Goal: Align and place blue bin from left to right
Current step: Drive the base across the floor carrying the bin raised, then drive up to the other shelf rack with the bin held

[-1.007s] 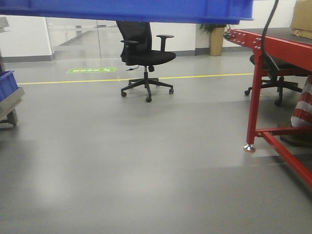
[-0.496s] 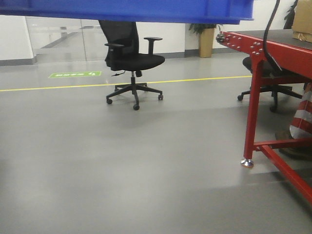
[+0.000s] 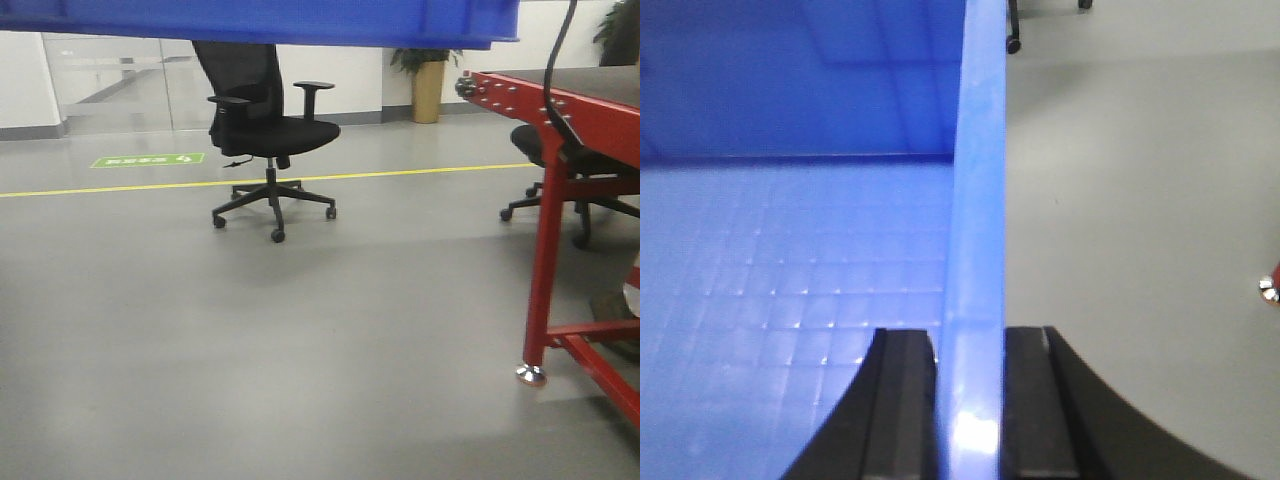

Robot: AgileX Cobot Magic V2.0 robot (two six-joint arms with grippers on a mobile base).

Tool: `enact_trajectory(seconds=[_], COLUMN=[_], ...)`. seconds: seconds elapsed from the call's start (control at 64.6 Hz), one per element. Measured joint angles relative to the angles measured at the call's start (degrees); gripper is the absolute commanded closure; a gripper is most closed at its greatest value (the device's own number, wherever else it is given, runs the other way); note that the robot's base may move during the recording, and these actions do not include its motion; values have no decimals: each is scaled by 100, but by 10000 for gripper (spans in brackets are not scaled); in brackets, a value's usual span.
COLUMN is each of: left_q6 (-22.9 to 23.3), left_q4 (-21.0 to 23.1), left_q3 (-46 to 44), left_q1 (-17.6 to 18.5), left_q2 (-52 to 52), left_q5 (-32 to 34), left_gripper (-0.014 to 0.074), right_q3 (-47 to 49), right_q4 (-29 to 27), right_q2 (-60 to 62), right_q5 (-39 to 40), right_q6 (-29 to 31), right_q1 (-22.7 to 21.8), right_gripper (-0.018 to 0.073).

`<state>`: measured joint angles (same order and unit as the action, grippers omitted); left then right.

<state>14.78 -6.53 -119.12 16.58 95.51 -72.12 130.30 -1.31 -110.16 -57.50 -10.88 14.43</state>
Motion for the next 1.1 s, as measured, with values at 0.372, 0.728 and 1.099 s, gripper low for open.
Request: enact_trajectory(seconds=[0.372, 0.728, 1.099], left_q6=[0, 0, 0], left_q4=[-22, -22, -43], left_q3=[0, 0, 0], left_q1=[0, 0, 0], left_q2=[0, 0, 0], left_q5=[0, 11, 11], left_gripper=[707, 707, 707], right_q3=[0, 0, 0], right_q4=[0, 0, -10], right_q2=[0, 0, 0], right_q5=[0, 23, 31], right_q6=[0, 0, 0], right_q1=[0, 0, 0], right_gripper=[711, 711, 711])
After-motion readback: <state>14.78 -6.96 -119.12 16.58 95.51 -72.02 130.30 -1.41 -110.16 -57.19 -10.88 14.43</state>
